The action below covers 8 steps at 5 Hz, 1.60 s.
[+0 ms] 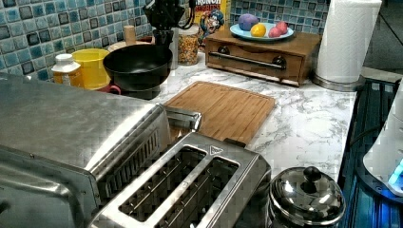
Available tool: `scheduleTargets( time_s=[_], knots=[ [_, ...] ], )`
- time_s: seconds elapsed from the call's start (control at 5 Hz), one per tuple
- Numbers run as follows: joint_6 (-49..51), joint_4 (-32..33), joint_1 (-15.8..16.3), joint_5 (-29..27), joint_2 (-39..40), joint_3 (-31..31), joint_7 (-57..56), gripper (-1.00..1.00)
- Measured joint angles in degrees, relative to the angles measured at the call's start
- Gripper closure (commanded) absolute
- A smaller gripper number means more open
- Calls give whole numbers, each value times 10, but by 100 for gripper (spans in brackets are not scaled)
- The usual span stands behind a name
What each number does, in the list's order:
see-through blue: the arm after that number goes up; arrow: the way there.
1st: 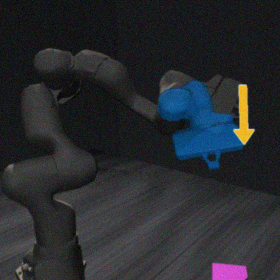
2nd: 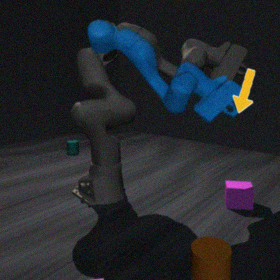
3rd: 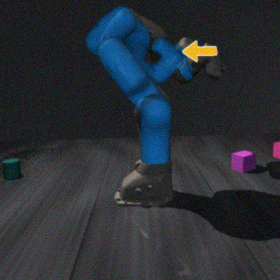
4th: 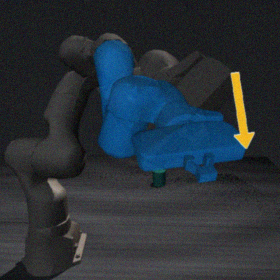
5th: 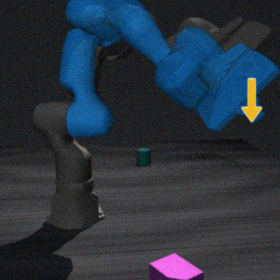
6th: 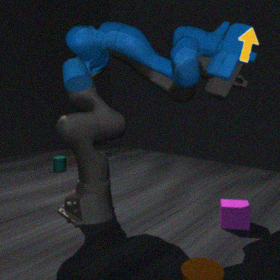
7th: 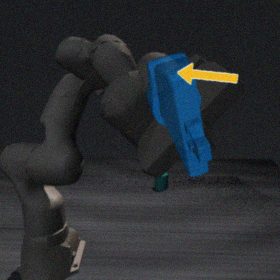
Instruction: Put the bowl in the oven.
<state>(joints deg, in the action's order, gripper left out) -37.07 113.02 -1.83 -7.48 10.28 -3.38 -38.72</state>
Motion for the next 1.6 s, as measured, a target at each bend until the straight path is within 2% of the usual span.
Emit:
scheduleTargets(
  time_s=[0.2, 0.6, 0.8, 1.0, 1.4, 1.6],
  knots=[
    [2, -11, -10, 52, 15, -28, 1, 100],
    [1, -44, 7, 55, 78, -62, -1, 100],
    [2, -48, 7, 7, 94, -88, -16, 100],
    [-5, -48, 6, -15, 100, -112, -19, 100],
    [-26, -56, 15, -23, 108, -125, -20, 100],
    [-26, -79, 13, -67, 134, -131, -21, 100]
  ],
)
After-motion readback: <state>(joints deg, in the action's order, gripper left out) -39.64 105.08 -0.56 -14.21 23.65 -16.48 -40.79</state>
